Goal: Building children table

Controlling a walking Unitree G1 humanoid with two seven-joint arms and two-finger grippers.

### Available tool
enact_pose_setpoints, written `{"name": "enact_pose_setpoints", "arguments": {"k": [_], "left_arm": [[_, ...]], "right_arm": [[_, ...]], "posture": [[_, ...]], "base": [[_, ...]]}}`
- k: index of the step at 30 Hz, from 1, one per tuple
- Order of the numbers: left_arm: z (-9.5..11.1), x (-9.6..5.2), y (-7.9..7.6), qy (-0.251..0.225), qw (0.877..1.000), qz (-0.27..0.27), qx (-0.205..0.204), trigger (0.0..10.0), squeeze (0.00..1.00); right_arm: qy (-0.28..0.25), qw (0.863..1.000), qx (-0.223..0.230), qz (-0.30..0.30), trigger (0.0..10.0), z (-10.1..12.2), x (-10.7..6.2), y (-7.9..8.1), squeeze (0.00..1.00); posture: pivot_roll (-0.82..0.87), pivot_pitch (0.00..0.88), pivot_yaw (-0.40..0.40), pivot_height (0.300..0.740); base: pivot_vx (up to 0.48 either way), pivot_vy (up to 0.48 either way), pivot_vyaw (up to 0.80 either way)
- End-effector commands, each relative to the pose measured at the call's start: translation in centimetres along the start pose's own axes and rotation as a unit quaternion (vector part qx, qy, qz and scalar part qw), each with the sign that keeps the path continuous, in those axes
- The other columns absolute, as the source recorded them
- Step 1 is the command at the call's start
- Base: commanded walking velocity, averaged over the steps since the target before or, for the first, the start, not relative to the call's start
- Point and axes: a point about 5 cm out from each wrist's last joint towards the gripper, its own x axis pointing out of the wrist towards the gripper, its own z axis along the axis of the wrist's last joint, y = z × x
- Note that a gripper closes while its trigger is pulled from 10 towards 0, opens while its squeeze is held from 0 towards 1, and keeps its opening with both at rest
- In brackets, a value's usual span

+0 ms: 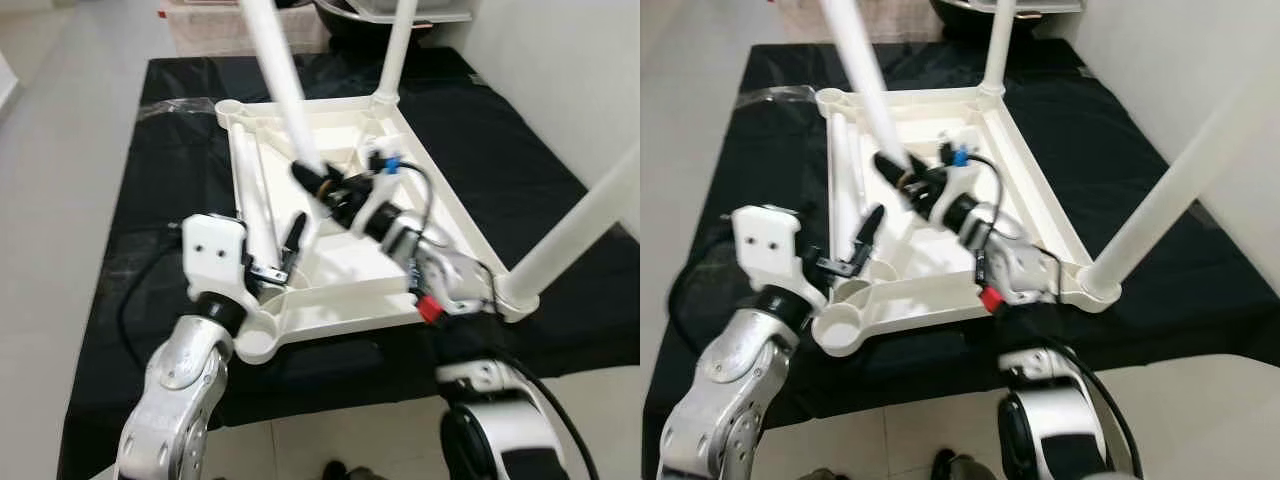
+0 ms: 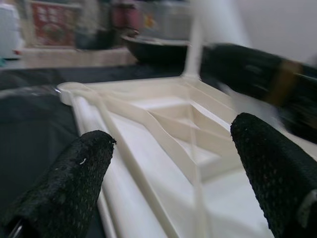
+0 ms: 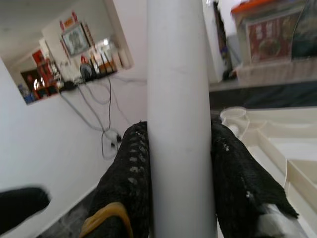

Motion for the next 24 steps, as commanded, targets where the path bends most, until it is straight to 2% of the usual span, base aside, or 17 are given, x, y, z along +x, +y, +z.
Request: {"name": "enact_pose_setpoints", "arguments": {"k": [1, 2, 11, 13, 14, 15, 17, 22, 24], "left_arm": [[-0.2, 0.3, 0.3, 0.013, 1.0, 0.009, -0.023, 10.0, 1.0], [-0.2, 0.5, 0.4, 0.015, 0.999, 0.011, -0.026, 10.0, 0.0], [0.1, 1.3, 0.7, 0.015, 0.999, 0.012, -0.037, 10.0, 0.0], [0.2, 1.7, 0.4, 0.021, 0.997, -0.003, -0.07, 10.0, 0.0], [0.2, 1.7, 0.4, 0.021, 0.997, -0.003, -0.07, 10.0, 0.0], [0.1, 1.7, -0.5, 0.026, 0.995, -0.037, -0.092, 10.0, 0.0], [0.1, 1.5, -1.5, 0.029, 0.991, -0.075, -0.111, 10.0, 0.0], [0.4, 1.2, -2.8, 0.026, 0.983, -0.117, -0.136, 10.0, 0.0], [0.4, 1.1, -2.9, 0.027, 0.984, -0.121, -0.131, 10.0, 0.0]], "right_arm": [[-0.013, 1.0, -0.01, 0.003, 0.0, -0.2, -0.2, 0.6, 0.0], [-0.016, 1.0, -0.013, 0.001, 0.0, -0.4, -0.5, 0.7, 0.0], [-0.027, 0.999, -0.026, 0.009, 0.0, -1.0, -1.6, 1.7, 0.0], [-0.026, 0.999, -0.031, 0.015, 0.0, -1.6, -2.1, 2.3, 0.0], [-0.026, 0.999, -0.031, 0.015, 0.0, -1.6, -2.1, 2.3, 0.0], [-0.024, 0.999, -0.035, 0.021, 0.0, -2.2, -2.5, 2.8, 0.0], [-0.021, 0.999, -0.037, 0.025, 0.0, -2.7, -2.7, 3.2, 0.0], [-0.015, 0.999, -0.036, 0.025, 0.0, -3.2, -2.9, 3.4, 0.0], [-0.013, 0.999, -0.034, 0.024, 0.0, -3.3, -3.0, 3.4, 0.0]], "posture": [[0.06, 0.1, -0.07, 0.74], [0.06, 0.094, -0.064, 0.74], [0.05, 0.085, -0.064, 0.74], [0.05, 0.083, -0.062, 0.74], [0.05, 0.083, -0.062, 0.74], [0.05, 0.087, -0.064, 0.74], [0.05, 0.089, -0.063, 0.74], [0.05, 0.089, -0.063, 0.74], [0.05, 0.09, -0.068, 0.74]], "base": [[0.0, 0.0, 0.0], [0.0, 0.0, 0.0], [0.0, 0.0, 0.0], [0.0, 0.0, 0.0], [0.0, 0.0, 0.0], [0.0, 0.0, 0.0], [0.0, 0.0, 0.0], [0.0, 0.0, 0.0], [0.0, 0.0, 0.0]]}}
